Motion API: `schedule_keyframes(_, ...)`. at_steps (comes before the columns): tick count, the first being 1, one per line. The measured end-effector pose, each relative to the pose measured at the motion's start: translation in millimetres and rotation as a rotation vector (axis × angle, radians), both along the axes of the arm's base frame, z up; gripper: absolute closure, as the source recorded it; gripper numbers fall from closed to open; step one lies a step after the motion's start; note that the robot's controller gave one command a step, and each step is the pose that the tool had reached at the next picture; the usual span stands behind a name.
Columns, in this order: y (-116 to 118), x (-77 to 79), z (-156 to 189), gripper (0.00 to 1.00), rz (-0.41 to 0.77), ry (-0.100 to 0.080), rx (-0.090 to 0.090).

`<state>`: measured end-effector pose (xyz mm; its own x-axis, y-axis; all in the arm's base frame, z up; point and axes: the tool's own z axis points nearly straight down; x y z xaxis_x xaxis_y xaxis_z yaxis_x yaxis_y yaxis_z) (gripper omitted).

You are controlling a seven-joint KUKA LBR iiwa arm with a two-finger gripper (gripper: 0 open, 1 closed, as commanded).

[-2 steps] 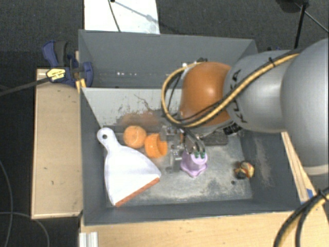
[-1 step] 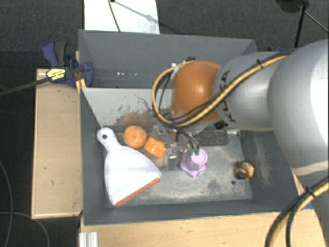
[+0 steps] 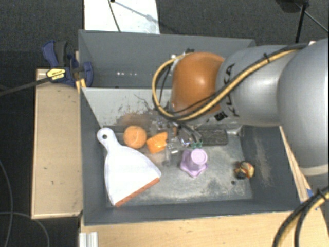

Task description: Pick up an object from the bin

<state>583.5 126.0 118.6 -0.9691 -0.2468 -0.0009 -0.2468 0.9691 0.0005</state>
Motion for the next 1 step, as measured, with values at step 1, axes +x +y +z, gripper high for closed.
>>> schedule_keyframes(1,1.5,-0.8,-33.9,1.0,-0.123,-0.003,0.002)
